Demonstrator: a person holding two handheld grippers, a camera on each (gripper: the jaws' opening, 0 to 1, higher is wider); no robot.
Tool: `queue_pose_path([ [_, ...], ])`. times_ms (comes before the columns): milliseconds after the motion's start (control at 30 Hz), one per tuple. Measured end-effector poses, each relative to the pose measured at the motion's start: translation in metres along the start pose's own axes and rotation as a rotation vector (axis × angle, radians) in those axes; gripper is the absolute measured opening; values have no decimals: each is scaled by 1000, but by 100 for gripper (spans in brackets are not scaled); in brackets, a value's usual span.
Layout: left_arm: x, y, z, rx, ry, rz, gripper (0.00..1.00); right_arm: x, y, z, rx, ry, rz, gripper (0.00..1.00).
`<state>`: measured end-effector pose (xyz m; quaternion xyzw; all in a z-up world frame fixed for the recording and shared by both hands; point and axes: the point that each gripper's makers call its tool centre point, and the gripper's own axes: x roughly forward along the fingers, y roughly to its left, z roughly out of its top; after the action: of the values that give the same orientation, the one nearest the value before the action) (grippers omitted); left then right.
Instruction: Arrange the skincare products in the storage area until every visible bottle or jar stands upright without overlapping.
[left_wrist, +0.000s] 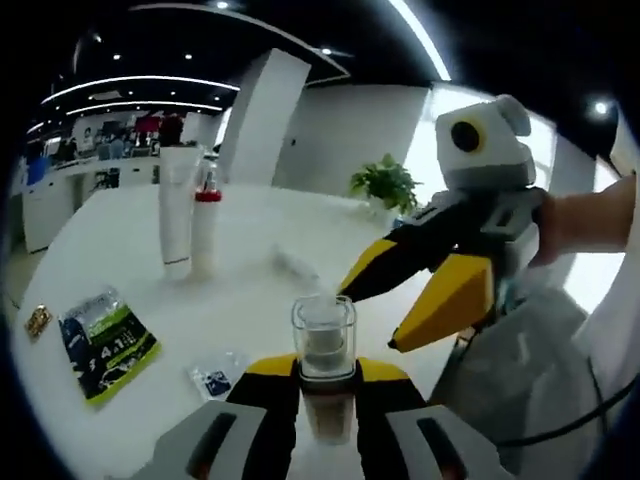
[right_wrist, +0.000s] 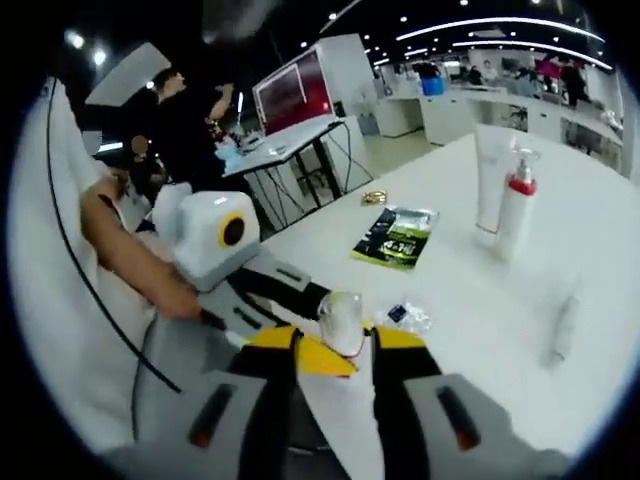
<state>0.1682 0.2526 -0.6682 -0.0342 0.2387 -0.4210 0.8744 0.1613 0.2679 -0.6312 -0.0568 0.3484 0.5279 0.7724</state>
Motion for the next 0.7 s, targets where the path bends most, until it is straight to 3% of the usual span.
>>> queue_pose_path([
  [200,4,-15,-6,155,54,-49,21,7,7,-5,-127,87,52,27],
  [267,6,-19,-9,197,75,-64,21,5,10,-9,-129,121,90,27],
  [533,7,-22,-11,237,84,-81,21,-3,4,-24,-194,211,131,27],
  [700,9,-32,-13,280,91,-116,21,-4,8,-28,-248,234,155,27],
])
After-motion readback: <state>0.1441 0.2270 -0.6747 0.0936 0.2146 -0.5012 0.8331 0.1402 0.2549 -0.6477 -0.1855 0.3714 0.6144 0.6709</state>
